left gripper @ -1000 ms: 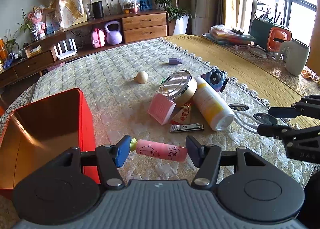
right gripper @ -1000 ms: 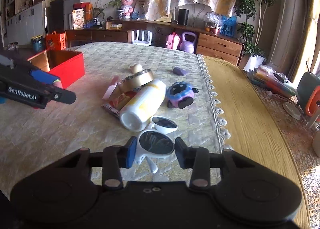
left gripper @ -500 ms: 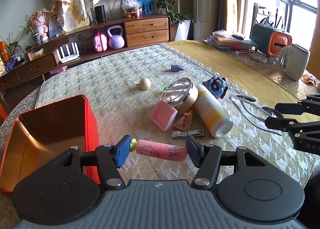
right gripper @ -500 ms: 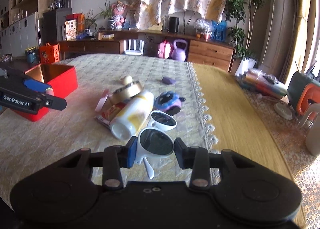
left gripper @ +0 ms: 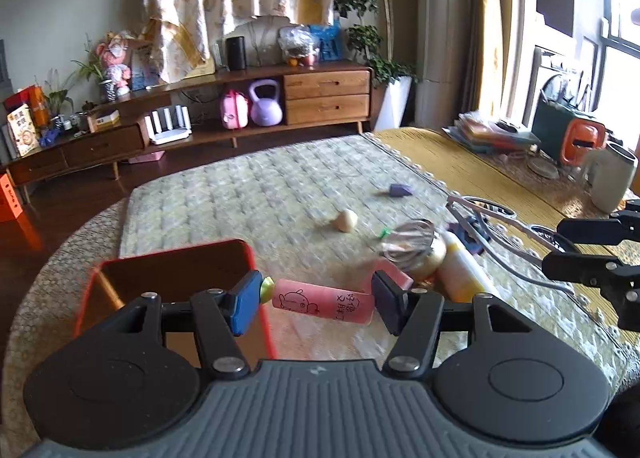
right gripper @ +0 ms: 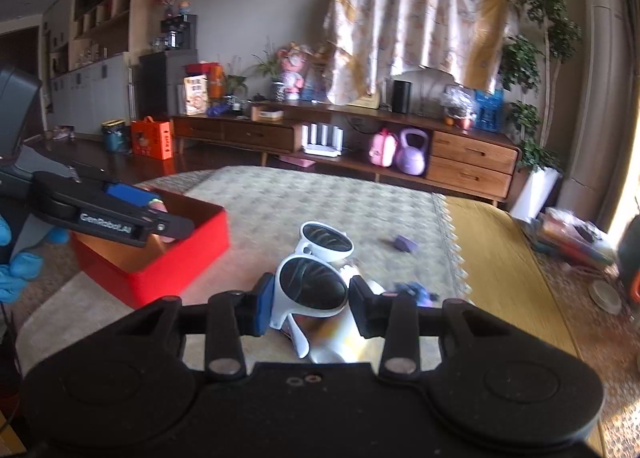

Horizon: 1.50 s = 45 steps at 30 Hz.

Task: Organize rigid objects
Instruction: 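Lift and carry the pink tube and sunglasses with both tools over the red tin box, then open left tool to drop the pink tube while right tool releases the sunglasses into the box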

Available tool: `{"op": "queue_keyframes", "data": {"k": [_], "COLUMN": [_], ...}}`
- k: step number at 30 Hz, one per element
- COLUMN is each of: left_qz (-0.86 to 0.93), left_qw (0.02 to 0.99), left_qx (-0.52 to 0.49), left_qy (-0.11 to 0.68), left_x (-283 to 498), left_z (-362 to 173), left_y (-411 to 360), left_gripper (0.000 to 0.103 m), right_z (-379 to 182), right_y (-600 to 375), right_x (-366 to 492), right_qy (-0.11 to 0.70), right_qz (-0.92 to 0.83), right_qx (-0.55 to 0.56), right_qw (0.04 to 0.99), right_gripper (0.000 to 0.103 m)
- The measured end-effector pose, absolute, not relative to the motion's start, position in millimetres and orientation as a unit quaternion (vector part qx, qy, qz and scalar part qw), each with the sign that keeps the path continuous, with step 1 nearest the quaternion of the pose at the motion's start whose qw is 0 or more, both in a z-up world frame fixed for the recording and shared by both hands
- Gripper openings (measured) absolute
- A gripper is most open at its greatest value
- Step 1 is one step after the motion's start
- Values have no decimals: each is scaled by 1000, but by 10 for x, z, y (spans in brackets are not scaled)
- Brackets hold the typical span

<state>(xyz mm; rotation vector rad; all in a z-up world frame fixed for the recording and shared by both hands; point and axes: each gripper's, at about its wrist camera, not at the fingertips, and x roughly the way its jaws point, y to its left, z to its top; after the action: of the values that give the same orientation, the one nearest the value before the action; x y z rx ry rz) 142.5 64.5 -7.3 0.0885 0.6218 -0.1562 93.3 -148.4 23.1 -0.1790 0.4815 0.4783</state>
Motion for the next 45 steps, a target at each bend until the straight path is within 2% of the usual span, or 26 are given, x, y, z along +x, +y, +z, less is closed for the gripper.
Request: {"op": "queue_keyframes", "data": {"k": [9,21,31,45], "left_qz": [-12,53,50,50], "left_qw": [952,932,920,900], "left_qx": [15,-34,-27,1], "left_qy": [306,356,387,433], "left_x": [1605,2106,2507,2774], "left_z": [76,-254,-466,-794], "left_y": [1278,1874,1936,1876], "left_gripper": [60,60,60,60], "right_z": [362,69,-169,-375], "right_y": [-715,137,664,922], "right_x": [1111,1426,1644,1680], "right_qy": [228,283,318,349], "right_qz": [298,328,336,341], "right_qx": [-106,-125,-166,-183], "right_qw": [921,892,871,854], "right_gripper": [38,38,38,39]}}
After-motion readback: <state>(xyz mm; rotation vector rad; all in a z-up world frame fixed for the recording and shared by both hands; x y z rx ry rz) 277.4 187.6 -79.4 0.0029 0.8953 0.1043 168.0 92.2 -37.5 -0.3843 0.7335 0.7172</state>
